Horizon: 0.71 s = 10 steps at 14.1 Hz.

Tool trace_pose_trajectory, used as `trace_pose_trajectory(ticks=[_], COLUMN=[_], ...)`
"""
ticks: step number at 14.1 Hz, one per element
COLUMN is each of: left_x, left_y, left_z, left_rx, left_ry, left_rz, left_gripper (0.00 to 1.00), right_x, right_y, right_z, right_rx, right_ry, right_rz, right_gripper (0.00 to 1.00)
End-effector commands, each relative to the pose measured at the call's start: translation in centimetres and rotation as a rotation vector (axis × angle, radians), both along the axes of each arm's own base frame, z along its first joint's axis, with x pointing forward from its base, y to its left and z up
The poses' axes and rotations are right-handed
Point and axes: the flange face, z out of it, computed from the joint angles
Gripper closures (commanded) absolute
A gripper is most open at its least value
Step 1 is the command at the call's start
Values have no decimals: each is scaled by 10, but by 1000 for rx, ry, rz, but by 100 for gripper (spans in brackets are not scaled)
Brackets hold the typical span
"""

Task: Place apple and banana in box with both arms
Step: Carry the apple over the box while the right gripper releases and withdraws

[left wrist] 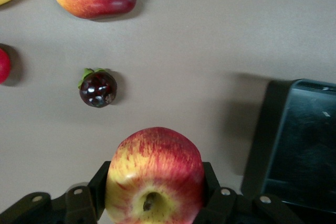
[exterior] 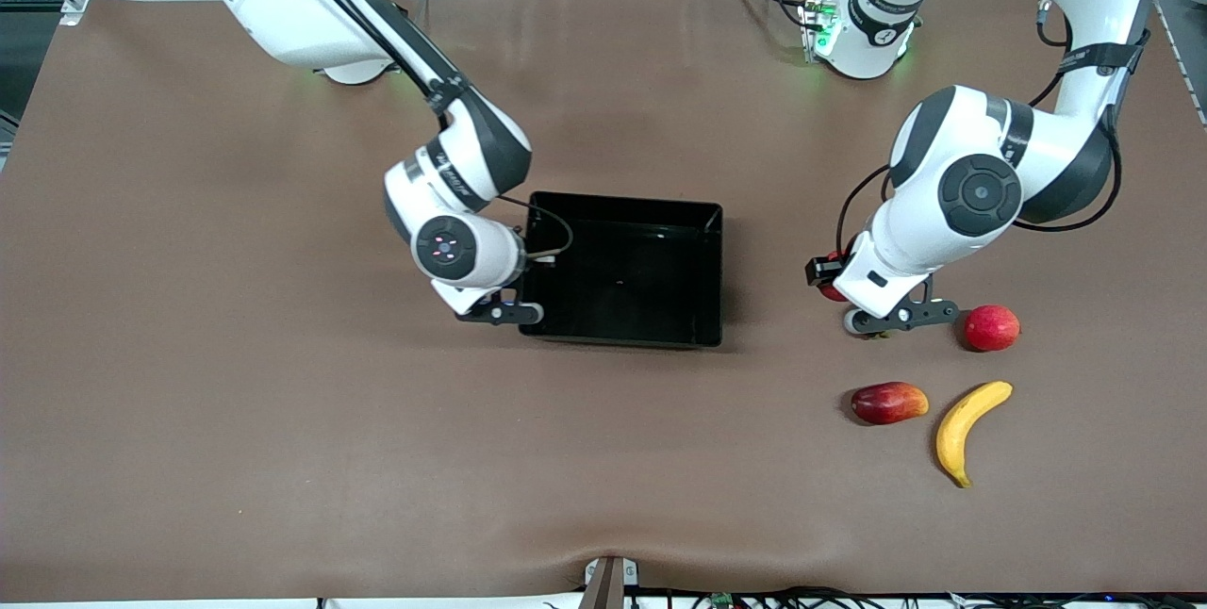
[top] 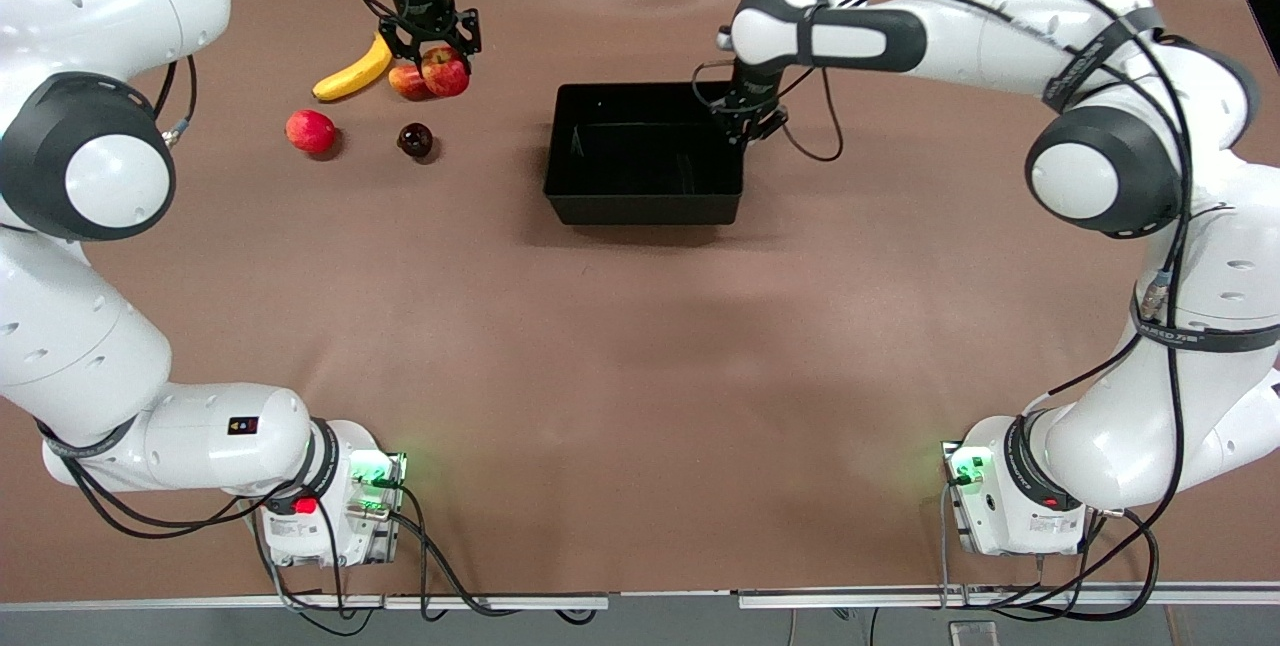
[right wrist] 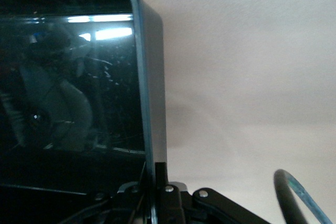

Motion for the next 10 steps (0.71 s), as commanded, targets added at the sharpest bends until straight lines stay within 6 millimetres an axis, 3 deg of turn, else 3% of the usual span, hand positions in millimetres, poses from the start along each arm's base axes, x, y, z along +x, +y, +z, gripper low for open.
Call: trace_pose_trajectory(ticks=[1, 3, 6, 8, 10], left_x=[-10, -19, -38, -53, -69], left_y=[-20, -46, -89, -120, -156], left_z=[-1, -8, -20, -38, -60], left_rx=[14, 18, 35, 27, 10], left_ry=[9, 12, 17, 1, -17], left_rz=[27, 45, 81, 125, 156], left_gripper=[100, 100, 100, 100, 100], right_x=[6, 15, 41, 60, 77], right_y=[-2, -15, -47, -81, -128], right_z=[10, 27, 92, 129, 157], right_rx=[-7, -5, -34, -47, -58], right_ry=[0, -1, 60, 90, 124], right_rz=[-50, -58, -68, -100, -152], right_gripper=[0, 0, 0, 0, 0])
